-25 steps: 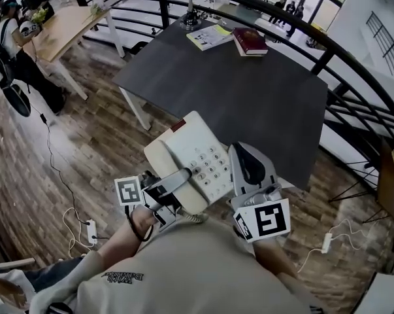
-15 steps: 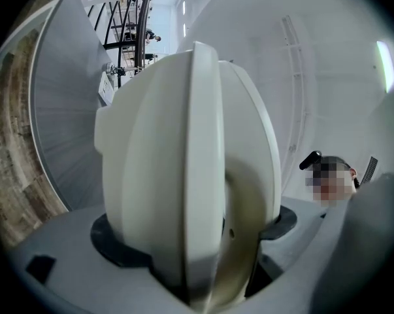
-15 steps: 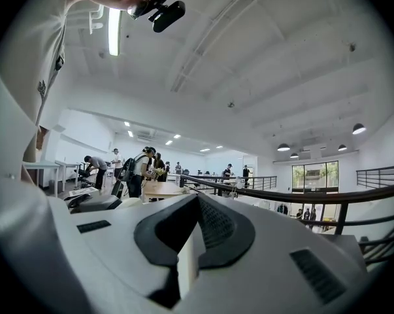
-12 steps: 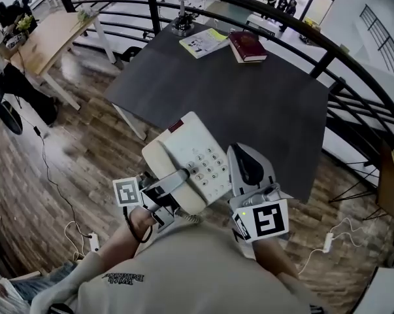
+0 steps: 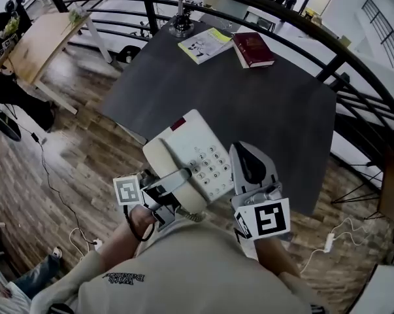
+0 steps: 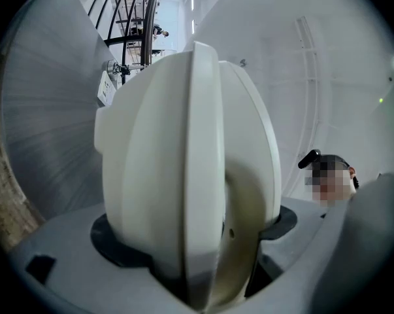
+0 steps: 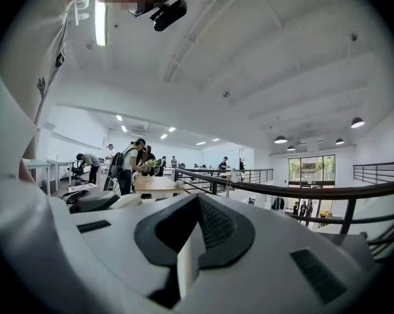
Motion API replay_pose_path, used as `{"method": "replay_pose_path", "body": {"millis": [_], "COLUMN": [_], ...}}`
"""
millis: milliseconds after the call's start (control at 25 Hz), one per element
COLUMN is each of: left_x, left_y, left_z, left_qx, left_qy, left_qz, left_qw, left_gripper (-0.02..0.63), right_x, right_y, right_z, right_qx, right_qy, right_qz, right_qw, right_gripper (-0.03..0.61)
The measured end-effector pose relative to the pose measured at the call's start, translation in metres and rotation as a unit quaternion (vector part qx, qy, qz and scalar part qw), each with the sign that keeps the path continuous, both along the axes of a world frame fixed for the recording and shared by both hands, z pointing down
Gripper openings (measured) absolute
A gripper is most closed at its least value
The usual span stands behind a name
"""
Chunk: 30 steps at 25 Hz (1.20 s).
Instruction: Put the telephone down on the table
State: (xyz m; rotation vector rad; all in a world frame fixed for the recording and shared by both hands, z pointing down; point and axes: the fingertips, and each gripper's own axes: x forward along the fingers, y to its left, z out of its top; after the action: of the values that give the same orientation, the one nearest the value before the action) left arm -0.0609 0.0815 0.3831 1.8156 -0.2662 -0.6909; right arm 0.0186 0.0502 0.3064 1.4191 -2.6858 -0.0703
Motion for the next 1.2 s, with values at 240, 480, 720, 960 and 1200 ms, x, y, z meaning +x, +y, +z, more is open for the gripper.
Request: {"method": "replay_pose_path", "body": {"millis": [240, 480, 720, 960, 1200], "left_x": [-0.012, -0.015, -0.012, -0.006, 0.006], "left_y": [-0.071, -0.145, -0.203, -0.224, -0.230], "left_z": [0.009, 0.012, 0.014, 0.005, 0.006], "left_qx": [0.010, 0.017, 0.010, 0.000, -0.033], "left_qy": [-0.006, -0.015, -0.025, -0.017, -0.019], "left_qz": [0.022, 0.057, 0.088, 0.087, 0.063], "left_qw": [0.9997, 0.9981, 0.9958, 0.9961, 0.9973], "left_gripper": [0.460, 0.462, 0.460, 0.460, 0.460], "right_x": [-0.005, 0.001, 0.005, 0.010, 0.023], "right_y": [-0.071, -0.144, -0.201, -0.219, -0.221], "right_z": [0.006, 0.010, 0.006, -0.009, -0.004], "right_qx": [-0.004, -0.007, -0.018, -0.017, -0.027], "right_qy": [-0.006, -0.013, -0.028, -0.017, -0.008], "right_qz": [0.030, 0.086, 0.119, 0.127, 0.112], "right_qw": [1.000, 0.996, 0.992, 0.992, 0.993], "right_gripper": [0.002, 0.002, 0.002, 0.002, 0.002]}}
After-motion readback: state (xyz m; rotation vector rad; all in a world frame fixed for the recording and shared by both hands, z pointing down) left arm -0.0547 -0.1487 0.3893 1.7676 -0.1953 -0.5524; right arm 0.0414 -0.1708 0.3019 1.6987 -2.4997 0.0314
